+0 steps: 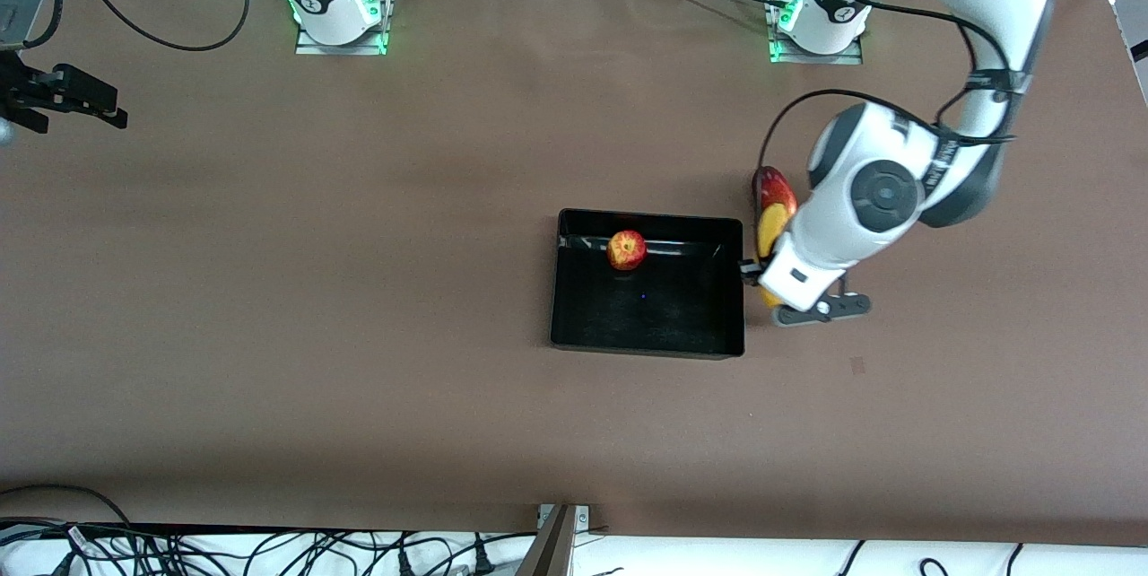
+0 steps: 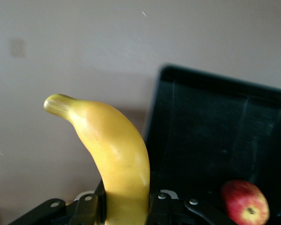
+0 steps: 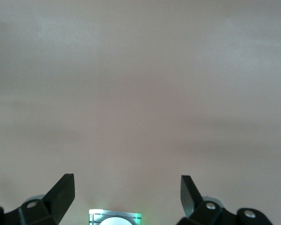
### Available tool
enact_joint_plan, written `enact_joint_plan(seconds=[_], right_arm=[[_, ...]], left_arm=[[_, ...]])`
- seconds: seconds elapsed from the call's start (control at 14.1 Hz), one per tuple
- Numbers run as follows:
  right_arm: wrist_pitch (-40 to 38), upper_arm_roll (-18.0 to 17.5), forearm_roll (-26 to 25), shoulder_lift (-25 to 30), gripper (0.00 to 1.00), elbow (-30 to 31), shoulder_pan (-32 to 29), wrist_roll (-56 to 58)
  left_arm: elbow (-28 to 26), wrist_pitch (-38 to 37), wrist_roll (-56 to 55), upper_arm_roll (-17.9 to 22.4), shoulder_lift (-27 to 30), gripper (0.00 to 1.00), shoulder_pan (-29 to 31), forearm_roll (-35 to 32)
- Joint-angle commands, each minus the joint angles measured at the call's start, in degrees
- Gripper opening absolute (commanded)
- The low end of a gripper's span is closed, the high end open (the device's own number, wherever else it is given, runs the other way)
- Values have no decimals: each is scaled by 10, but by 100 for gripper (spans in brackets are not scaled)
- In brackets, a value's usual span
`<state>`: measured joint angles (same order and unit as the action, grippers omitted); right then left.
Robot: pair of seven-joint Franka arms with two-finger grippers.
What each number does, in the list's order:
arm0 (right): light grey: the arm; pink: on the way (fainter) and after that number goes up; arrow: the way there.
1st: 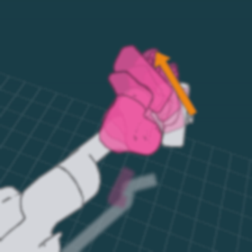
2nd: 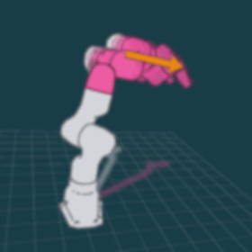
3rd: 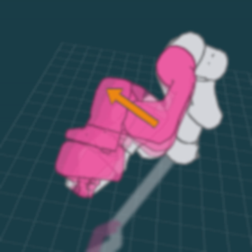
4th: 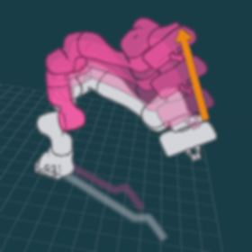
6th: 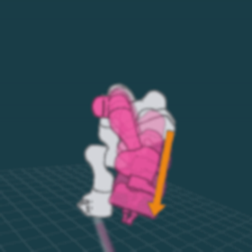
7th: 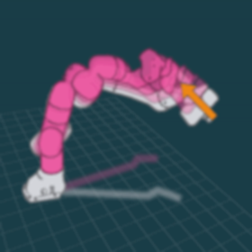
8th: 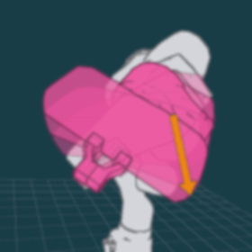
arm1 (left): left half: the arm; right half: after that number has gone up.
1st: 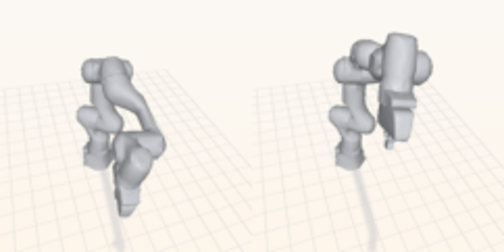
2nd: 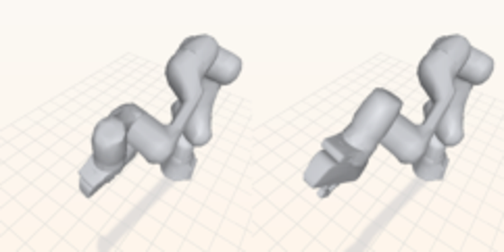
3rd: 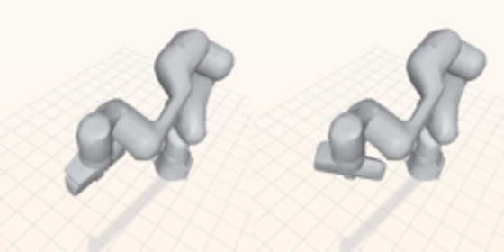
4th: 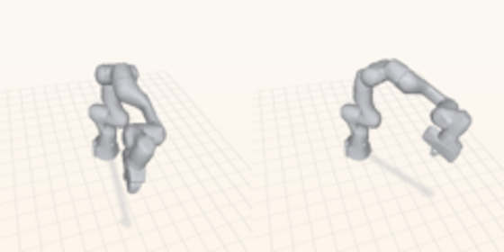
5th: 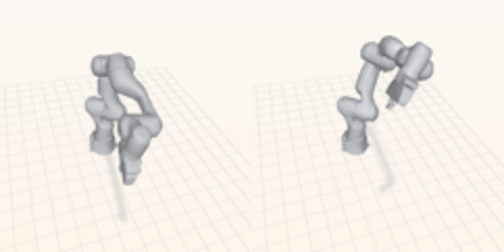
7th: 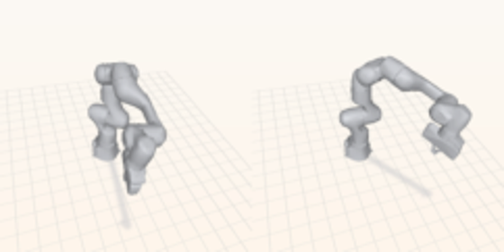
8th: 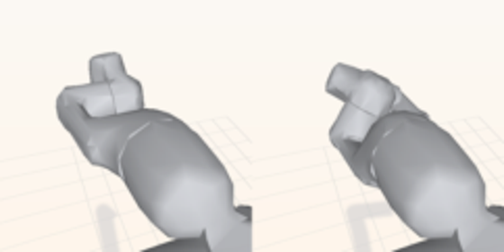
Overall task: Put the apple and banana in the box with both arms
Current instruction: 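Lift and carry the banana over the black box with the left gripper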
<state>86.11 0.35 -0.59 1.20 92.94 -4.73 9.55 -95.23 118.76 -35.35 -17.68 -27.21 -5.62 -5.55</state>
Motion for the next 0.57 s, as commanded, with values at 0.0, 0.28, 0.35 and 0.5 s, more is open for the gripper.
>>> enact_joint_plan(seconds=[0.0, 0.28, 0.35, 0.5], right_arm=[[-9, 1, 4, 0, 100, -6, -1, 3], [-9, 1, 4, 0, 100, -6, -1, 3], [-9, 2, 4, 0, 100, -6, -1, 3], [-9, 2, 4, 0, 100, -6, -1, 3]], left_arm=[[0, 34, -53, 16, -18, 0, -35, 5], [4, 49, -94, 18, -48, 0, -73, 7], [4, 59, -102, 19, -50, 0, -77, 7], [5, 71, -125, 20, -60, 0, -93, 5]])
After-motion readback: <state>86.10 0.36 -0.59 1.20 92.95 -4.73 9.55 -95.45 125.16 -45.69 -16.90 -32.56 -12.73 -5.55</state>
